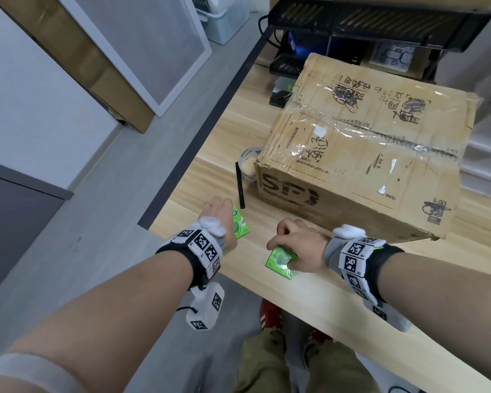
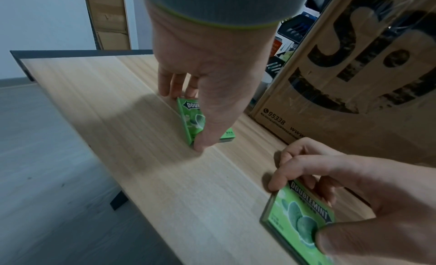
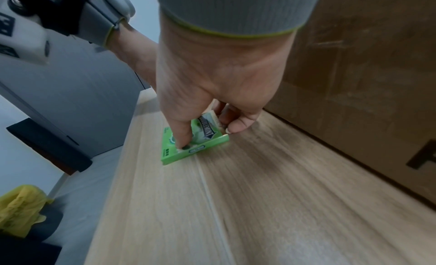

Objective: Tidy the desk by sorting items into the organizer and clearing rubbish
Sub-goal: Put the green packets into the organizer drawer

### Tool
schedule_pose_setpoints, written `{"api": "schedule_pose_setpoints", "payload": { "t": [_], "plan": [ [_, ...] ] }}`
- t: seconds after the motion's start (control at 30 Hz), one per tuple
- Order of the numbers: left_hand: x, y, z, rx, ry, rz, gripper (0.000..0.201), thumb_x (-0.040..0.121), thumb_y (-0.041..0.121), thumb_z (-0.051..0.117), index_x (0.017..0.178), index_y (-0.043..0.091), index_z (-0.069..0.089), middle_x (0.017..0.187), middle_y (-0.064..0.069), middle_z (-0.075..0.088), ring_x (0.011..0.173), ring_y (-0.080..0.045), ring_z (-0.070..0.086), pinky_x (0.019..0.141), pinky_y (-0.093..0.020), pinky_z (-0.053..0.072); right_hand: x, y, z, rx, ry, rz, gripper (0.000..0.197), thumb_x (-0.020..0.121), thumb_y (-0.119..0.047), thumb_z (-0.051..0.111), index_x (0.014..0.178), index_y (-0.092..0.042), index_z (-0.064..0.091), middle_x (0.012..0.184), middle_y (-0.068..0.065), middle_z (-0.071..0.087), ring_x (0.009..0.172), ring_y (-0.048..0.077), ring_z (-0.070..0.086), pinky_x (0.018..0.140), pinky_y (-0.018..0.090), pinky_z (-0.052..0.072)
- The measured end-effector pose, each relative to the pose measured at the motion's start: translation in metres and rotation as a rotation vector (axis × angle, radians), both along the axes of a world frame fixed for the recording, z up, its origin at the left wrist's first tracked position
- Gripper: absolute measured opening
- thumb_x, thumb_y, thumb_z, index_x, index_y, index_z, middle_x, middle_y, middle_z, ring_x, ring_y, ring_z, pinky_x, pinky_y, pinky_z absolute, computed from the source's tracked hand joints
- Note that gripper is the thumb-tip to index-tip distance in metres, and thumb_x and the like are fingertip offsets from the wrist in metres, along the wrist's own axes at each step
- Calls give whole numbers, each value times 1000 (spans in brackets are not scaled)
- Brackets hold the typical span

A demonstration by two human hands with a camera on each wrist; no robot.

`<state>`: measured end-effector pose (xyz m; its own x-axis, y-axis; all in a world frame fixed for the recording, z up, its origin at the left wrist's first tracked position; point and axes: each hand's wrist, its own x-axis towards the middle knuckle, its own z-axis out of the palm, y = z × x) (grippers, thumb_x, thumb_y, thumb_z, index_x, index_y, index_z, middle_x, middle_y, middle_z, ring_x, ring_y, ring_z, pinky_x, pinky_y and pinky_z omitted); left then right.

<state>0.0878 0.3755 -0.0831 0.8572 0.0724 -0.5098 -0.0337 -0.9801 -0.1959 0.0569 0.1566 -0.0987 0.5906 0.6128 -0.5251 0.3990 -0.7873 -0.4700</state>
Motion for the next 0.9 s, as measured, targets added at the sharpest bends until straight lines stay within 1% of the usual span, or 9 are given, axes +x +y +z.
{"api": "schedule_pose_setpoints", "payload": {
  "t": [0.07,0.17,0.27,0.37,0.47,0.57,0.67,0.77,0.9],
  "plan": [
    [-4,-3,1,-4,-2,-4,60,74,26,76,122,14,43,123,-5,47,112,-23,48,82,-27,35,-3,0,1,-6,-19,-48,71,73,-32,71,137,-41,42,121,-5,33,110,16,37,90,34,46],
    [-11,-13,4,-21,-2,-23,54,80,23,74,124,12,44,121,-4,48,110,-22,49,78,-26,29,-8,1,3,-57,-91,-179,83,64,-51,76,134,-26,40,124,0,39,113,21,42,93,39,47],
    [-22,-24,9,-101,50,-54,70,65,26,85,119,12,42,115,-5,46,103,-22,52,79,-27,41,-13,0,6,-161,-106,-210,80,64,-58,79,125,-18,46,121,4,49,110,23,50,93,39,48],
    [-30,-31,17,-259,187,-90,79,55,20,87,114,16,35,111,-5,47,90,-23,57,72,-34,52,-13,-2,9,-206,-66,-145,72,64,-57,79,120,-19,54,112,3,55,103,23,53,87,38,51],
    [-32,-45,24,-260,345,-118,75,56,19,83,110,23,30,99,-3,53,80,-20,62,70,-40,60,-16,-11,13,-172,-21,-121,58,72,-49,74,119,-19,57,109,4,54,101,24,53,86,39,52],
    [-32,-66,30,-281,402,-205,73,53,19,81,103,26,28,93,-1,54,74,-19,62,67,-43,61,-24,-29,19,-67,111,-230,40,87,-32,62,123,-17,51,114,6,57,100,24,58,88,40,51],
    [-33,-89,32,-299,477,-351,75,55,18,84,106,23,29,94,-2,52,78,-21,61,68,-43,60,-34,-54,22,-4,269,-385,31,90,-23,57,118,-17,46,108,6,61,94,23,61,81,38,53],
    [-43,-128,35,-321,483,-463,75,57,19,85,106,23,29,93,-2,49,78,-21,60,70,-43,59,-47,-86,28,61,325,-557,45,87,-20,64,126,-17,42,114,5,59,101,23,61,87,35,52],
    [-53,-191,39,-348,515,-648,85,51,28,90,107,24,26,97,-2,48,81,-24,60,72,-45,58,-67,-150,35,47,388,-699,67,83,-30,76,139,-19,41,128,3,55,113,21,57,98,31,47]
  ]
}}
